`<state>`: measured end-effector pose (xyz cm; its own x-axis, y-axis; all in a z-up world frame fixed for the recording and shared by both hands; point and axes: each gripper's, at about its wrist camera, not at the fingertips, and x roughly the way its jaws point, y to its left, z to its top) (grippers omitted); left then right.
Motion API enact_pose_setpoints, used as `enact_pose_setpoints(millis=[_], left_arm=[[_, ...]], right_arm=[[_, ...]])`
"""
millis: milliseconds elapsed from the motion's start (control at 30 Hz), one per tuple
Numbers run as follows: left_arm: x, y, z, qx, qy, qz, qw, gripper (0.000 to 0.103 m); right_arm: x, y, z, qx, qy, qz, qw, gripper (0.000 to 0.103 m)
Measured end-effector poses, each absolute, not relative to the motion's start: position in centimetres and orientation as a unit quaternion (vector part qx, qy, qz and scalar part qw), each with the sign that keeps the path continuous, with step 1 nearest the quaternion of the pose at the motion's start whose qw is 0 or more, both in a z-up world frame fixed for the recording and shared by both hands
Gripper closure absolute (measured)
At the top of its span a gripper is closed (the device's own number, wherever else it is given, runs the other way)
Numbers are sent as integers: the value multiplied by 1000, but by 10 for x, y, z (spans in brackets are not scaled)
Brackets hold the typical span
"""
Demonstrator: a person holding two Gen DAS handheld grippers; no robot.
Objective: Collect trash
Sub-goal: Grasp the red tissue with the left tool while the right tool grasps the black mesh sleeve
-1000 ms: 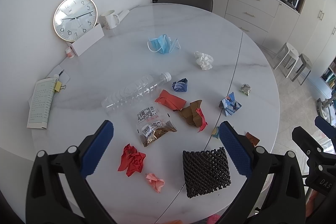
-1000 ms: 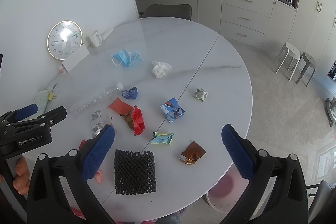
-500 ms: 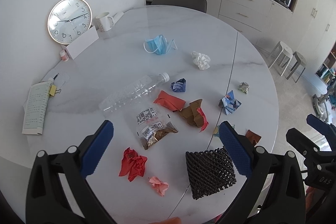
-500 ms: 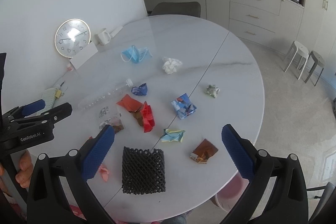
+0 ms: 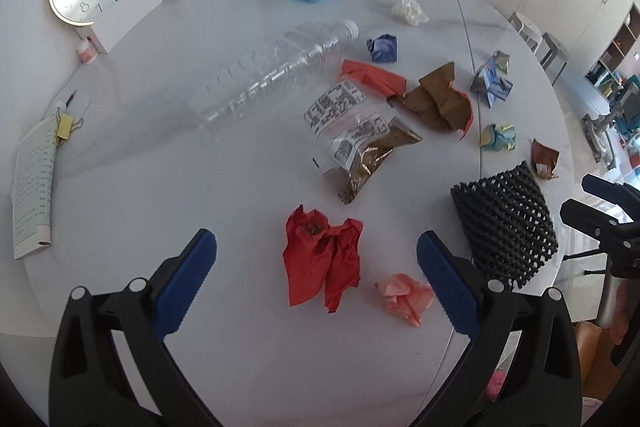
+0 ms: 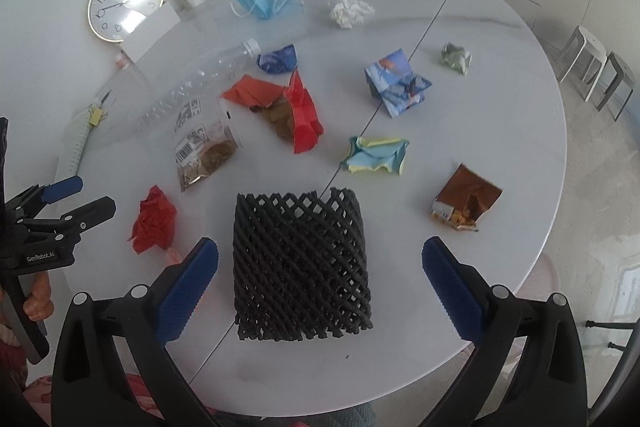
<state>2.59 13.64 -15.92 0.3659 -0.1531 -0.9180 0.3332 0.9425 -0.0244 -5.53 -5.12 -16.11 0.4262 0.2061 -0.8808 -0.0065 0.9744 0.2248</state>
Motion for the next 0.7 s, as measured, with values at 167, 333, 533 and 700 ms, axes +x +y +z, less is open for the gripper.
enact_pose_setpoints(millis=[167, 333, 533, 700], left_arm=[[37, 137, -188, 90, 567, -171, 801, 7], [43, 125, -209, 133, 575, -195, 783, 14], [48, 125, -226, 152, 594, -222, 758, 46], [58, 134, -225, 128, 599, -244, 752, 72]], right_arm=[[-51, -34, -189, 86, 558, 38, 825, 2], [-45, -19, -208, 75, 576, 23, 814, 11], [-45, -13, -216, 104, 587, 36, 802, 84], [-54, -19, -200, 129, 571, 30, 810, 89]])
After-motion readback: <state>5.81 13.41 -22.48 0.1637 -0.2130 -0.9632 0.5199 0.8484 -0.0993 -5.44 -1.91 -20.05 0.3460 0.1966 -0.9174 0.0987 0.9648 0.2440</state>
